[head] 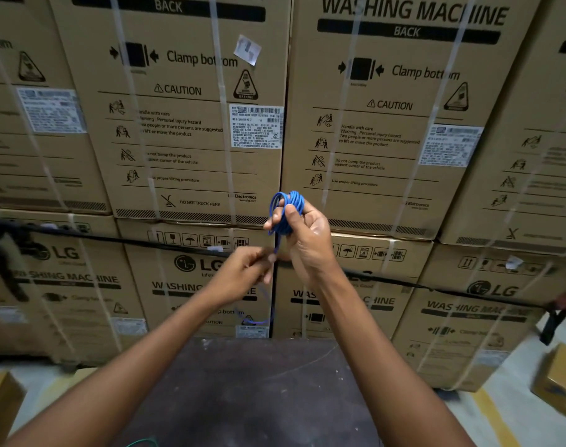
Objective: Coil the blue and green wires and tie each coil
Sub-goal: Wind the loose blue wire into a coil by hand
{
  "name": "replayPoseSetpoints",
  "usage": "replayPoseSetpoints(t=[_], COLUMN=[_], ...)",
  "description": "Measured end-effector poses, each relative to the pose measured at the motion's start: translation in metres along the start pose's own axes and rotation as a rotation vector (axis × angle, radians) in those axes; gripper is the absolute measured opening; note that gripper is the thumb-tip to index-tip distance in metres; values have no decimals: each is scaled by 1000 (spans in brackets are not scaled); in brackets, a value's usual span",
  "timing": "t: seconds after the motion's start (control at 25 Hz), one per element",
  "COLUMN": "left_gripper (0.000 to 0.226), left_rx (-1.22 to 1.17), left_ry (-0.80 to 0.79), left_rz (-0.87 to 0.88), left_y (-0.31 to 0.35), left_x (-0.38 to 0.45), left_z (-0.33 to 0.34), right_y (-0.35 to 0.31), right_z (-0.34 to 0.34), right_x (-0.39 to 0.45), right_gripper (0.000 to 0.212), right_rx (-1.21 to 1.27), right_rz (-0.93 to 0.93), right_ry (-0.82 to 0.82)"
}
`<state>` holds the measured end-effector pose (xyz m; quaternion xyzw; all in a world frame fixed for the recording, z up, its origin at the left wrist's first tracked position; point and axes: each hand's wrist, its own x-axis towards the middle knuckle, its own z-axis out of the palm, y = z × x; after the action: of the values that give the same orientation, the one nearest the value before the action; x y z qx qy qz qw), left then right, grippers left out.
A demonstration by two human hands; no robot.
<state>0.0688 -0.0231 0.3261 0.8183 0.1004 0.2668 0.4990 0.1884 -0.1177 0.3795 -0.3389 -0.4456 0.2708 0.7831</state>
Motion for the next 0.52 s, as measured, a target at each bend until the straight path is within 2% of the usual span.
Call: replayPoseSetpoints(t=[0.16,0.28,0.4,0.52], left_gripper=[21,21,19,17], left_rx=[442,811,876,885], left_ry=[-1,-110,-138,-168], left_rz=[122,191,221,238], left_y=[8,40,68,80], left_x=[-6,-8,-5,11], left_z=[-11,-26,-49,-71], right_y=[10,26,36,36], right_z=[-18,-30,-44,-44], right_x=[4,-3,-9,-23], right_gripper=[11,10,10,15], right_rx=[-283,-476,-590,-714], right_rz=[-48,-36,21,99], right_ry=[15,-15,-51,-196])
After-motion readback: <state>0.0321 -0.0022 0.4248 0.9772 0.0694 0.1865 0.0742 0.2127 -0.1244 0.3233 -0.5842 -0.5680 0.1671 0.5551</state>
